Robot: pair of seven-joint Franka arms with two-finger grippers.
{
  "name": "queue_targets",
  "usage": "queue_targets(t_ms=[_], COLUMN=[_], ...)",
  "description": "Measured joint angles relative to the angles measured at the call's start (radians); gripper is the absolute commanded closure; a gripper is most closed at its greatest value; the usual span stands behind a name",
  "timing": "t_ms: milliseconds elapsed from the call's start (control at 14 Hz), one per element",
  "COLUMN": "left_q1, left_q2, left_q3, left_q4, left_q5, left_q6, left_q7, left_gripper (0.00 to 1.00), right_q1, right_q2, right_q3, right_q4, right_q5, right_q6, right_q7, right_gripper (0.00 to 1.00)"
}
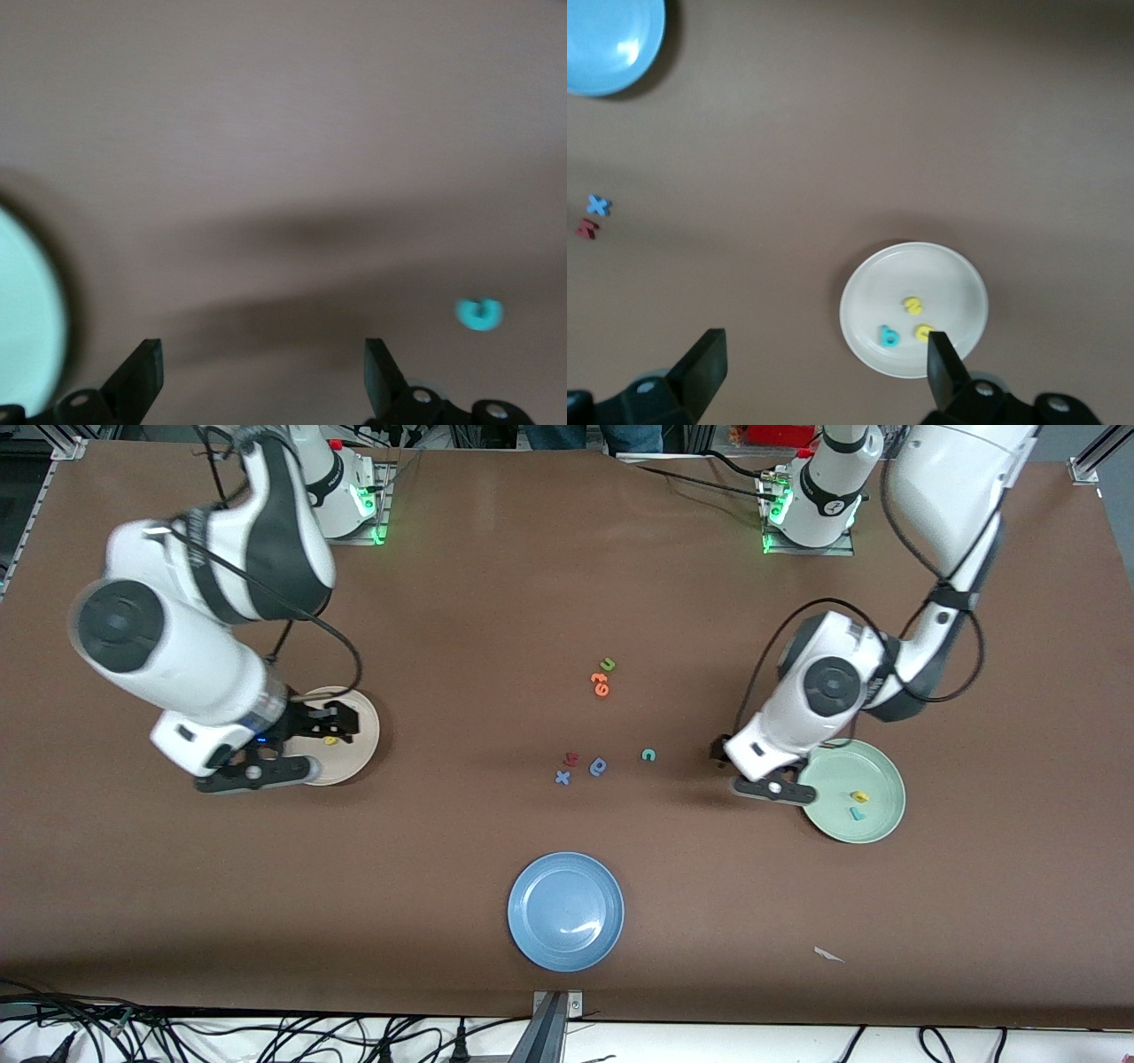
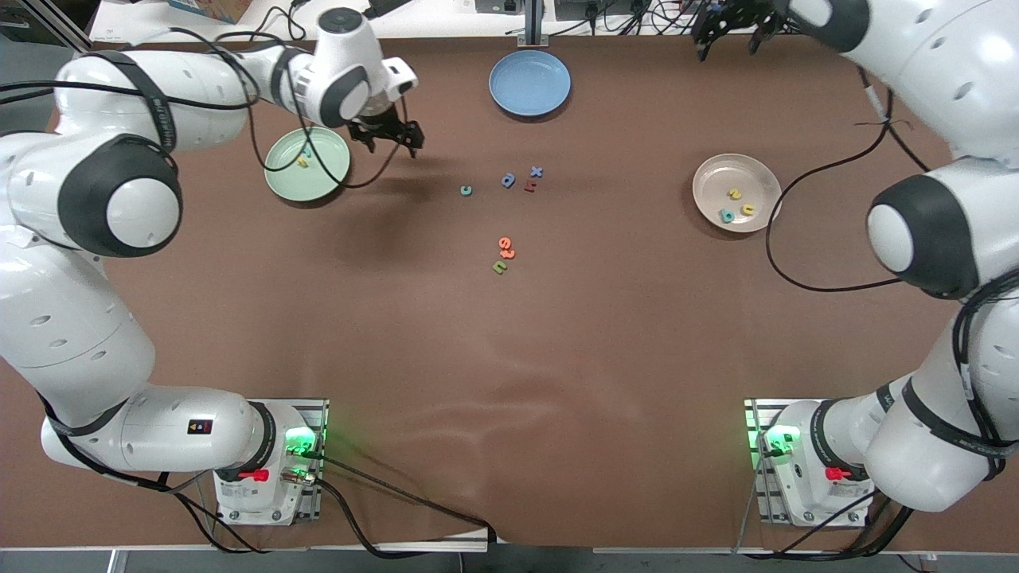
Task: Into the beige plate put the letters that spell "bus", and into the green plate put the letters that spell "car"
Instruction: 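Grasp the teal c with the left gripper while the right gripper withdraws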
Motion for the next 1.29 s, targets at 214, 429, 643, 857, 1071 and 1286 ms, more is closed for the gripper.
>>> queue_targets(t_ms=[214,429,643,857,1071,1286], left_q1=[-0.096,-0.146,-0.164,-0.197,-0.211,-0.211], left_q2=[0.070,0.141,0.196,0.237,0.254,0.262], left_q3=[0.001,0.001,0.002,0.003,0.004,0.005], left_q4=[0.070,0.149,0.183,0.217,0.232,0.237], left_q5=[0.000,0.000,0.000,0.000,0.000,0.000], left_q6=[-0.052,-0.099,-0.101,-0.101,-0.098,-0.084], left_q7=[-0.062,-0.090,-0.114,-0.150,-0.167,-0.172], left_gripper=[0.06,0.07,0.08,0.11,0.19,0.31], right_q1=[-0.197,-0.337,-0.455,-0.580,-0.604,-0.604], right_q2=[-0.111,-0.268,-0.429,-0.493,-0.508,-0.475], right_q3=[0.177,0.319,0.434,0.546,0.552,0.523], right_q4=[-0.010,-0.153,-0.392,-0.444,-0.391,-0.356], right_q5=[-0.095,-0.154,-0.183,-0.189,-0.189,-0.182], right_q6=[-0.146,-0.184,0.039,0.093,0.003,-0.002], right_q7=[-0.002,0.000,0.000,0.000,0.000,0.000], right_gripper=[0.00,0.00,0.00,0.00,0.00,0.00])
